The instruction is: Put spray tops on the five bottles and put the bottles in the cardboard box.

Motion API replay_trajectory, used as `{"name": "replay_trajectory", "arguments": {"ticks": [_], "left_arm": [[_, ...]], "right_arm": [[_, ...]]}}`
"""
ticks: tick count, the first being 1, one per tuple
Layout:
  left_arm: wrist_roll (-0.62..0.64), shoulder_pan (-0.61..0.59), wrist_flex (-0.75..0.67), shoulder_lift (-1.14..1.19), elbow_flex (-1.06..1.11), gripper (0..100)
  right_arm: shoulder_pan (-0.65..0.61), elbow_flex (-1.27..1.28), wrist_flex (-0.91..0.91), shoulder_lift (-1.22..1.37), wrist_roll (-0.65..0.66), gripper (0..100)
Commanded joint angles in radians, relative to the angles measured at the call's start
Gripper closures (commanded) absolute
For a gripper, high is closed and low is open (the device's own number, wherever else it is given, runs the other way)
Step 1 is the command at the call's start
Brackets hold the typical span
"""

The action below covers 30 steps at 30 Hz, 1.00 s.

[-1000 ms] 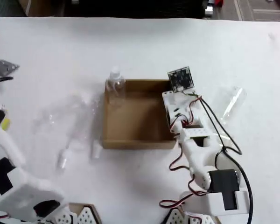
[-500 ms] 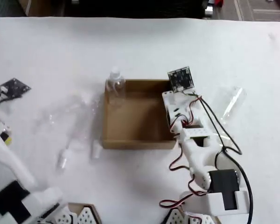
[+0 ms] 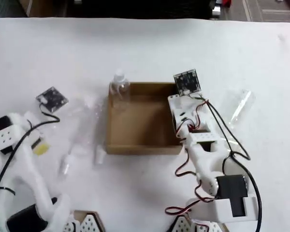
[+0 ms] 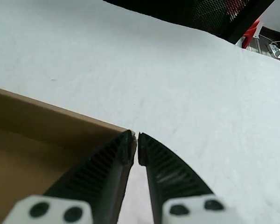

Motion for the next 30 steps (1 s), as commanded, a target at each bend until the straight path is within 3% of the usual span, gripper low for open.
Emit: {"name": "replay_trajectory", "arguments": {"ticks": [1,5,10,14,17,30], "left_arm": [[-0.06,0.024,-0.137,-0.038,-0.005,63],[-0.144,0.027,-0.149,0.001,-0.028,68],[-0.143,0.025,-0.124,0.265,-0.222,70],[-0.143,0.016,0.052,0.522,-0.46,70],[-0.143,0.016,0.104,0.641,-0.582,70],[-0.147,0.105,0.044,0.742,-0.646,70]], "right_arm": [[-0.007,-0.043,-0.018,-0.005,0.014,98.1],[-0.008,-0.043,-0.018,-0.005,0.014,98.1],[-0.008,-0.043,-0.018,-0.004,0.014,98.1],[-0.008,-0.043,-0.016,-0.004,0.014,98.1],[-0.008,-0.043,-0.016,-0.004,0.014,98.1],[-0.024,-0.044,-0.019,-0.004,0.014,98.1]]}}
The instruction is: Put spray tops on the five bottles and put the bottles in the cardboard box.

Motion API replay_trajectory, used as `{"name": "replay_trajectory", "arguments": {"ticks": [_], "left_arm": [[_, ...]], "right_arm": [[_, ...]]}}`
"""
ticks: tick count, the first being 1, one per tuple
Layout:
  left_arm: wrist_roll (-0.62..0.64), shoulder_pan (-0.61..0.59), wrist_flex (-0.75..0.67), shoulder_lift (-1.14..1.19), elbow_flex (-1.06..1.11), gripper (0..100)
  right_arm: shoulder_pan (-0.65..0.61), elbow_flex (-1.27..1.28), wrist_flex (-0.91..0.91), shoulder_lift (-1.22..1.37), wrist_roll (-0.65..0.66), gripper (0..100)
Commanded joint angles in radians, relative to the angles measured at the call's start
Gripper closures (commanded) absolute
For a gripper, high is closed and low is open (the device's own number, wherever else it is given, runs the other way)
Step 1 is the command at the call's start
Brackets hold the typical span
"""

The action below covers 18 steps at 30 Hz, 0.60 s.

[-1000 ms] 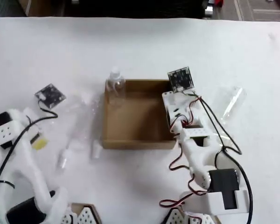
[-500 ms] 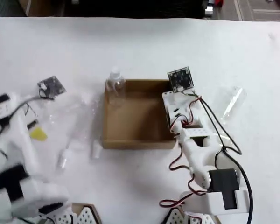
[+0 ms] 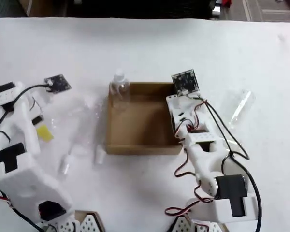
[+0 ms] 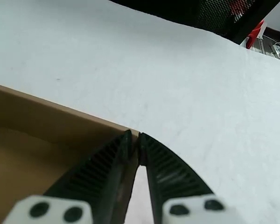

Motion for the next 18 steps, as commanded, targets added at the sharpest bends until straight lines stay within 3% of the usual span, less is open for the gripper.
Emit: {"name": "replay_trajectory", "arguments": {"ticks": [1,7,14,18], "left_arm": [[-0.014,0.058,-0.017,-0.004,-0.049,70],[-0.009,0.067,-0.012,-0.002,-0.043,71],[-0.009,0.045,-0.005,-0.002,-0.04,92],[-0.011,0.045,0.058,-0.012,-0.051,96]], "right_arm": [[-0.008,-0.044,-0.019,-0.004,0.014,98.1],[-0.008,-0.044,-0.019,-0.004,0.014,98.1],[-0.008,-0.044,-0.019,-0.004,0.014,98.1],[-0.008,-0.044,-0.018,-0.004,0.014,98.1]]}}
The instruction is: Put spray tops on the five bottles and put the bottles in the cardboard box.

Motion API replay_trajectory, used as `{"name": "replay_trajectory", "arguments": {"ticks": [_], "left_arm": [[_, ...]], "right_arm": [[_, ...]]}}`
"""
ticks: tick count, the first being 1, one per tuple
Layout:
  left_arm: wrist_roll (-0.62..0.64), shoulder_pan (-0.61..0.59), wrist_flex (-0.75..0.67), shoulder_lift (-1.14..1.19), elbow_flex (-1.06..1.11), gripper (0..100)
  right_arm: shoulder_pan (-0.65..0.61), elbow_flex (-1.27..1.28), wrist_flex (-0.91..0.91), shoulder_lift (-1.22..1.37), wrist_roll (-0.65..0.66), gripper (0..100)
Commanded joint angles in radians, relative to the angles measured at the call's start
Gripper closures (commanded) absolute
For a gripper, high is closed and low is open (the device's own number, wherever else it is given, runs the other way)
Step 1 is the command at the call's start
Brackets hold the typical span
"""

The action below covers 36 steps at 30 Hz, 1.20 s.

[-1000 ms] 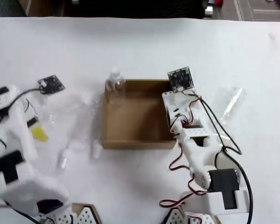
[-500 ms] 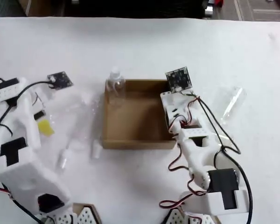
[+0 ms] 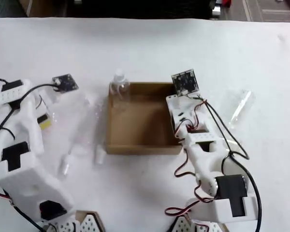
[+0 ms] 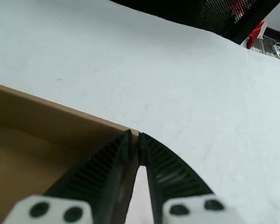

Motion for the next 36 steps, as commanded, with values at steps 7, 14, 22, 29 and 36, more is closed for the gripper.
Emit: {"name": "replay_trajectory", "arguments": {"ticks": [7,14,22,29,36], "left_arm": [[-0.006,-0.008,0.206,-0.013,-0.173,98],[0.149,-0.007,0.637,-0.012,-0.595,98],[0.258,-0.038,0.647,-0.044,-0.689,98],[0.276,-0.013,0.646,-0.377,-0.56,98],[0.276,0.13,0.643,-0.806,-0.321,98]], "right_arm": [[-0.007,-0.044,-0.018,-0.004,0.014,98.1],[-0.005,-0.044,-0.018,-0.004,0.014,98.1],[0.001,-0.044,-0.018,-0.007,0.014,98.1],[-0.001,-0.043,-0.018,-0.015,0.014,98.2],[-0.005,0.008,-0.018,-0.093,0.014,98.2]]}}
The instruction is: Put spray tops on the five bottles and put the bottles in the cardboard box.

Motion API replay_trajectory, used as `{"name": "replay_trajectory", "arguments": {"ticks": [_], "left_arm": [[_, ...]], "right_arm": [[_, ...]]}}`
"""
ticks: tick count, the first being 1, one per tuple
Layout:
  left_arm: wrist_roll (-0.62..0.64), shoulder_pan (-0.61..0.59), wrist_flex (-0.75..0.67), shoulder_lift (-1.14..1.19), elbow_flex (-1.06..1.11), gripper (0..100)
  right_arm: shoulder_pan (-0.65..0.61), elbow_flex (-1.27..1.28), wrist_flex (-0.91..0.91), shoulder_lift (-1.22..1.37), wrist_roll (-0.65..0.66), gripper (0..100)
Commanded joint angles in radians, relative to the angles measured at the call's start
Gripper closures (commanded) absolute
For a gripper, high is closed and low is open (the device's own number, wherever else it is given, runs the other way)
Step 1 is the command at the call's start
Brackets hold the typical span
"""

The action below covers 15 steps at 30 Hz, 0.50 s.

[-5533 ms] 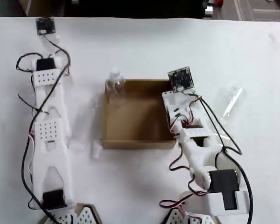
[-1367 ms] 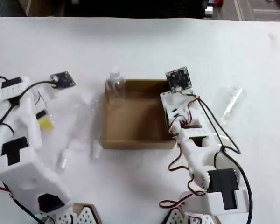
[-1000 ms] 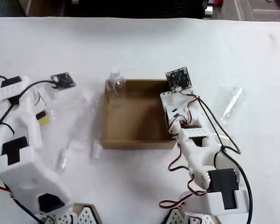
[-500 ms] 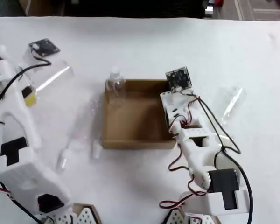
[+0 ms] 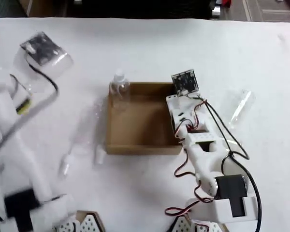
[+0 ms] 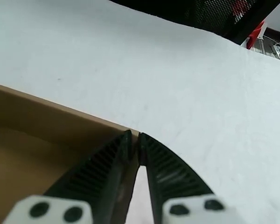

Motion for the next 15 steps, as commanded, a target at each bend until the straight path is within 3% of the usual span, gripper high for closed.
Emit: {"name": "replay_trajectory", "arguments": {"ticks": [1,7,15], "left_arm": [[0.015,0.13,0.006,-0.314,0.141,98],[0.017,0.343,0.005,-0.564,0.327,98],[0.017,0.536,0.0,-0.596,0.433,98]], "right_arm": [[-0.008,0.031,-0.018,-0.128,0.014,98.2],[-0.05,0.213,-0.018,-0.467,0.009,98.2],[-0.105,0.486,0.051,-1.171,0.012,98.3]]}}
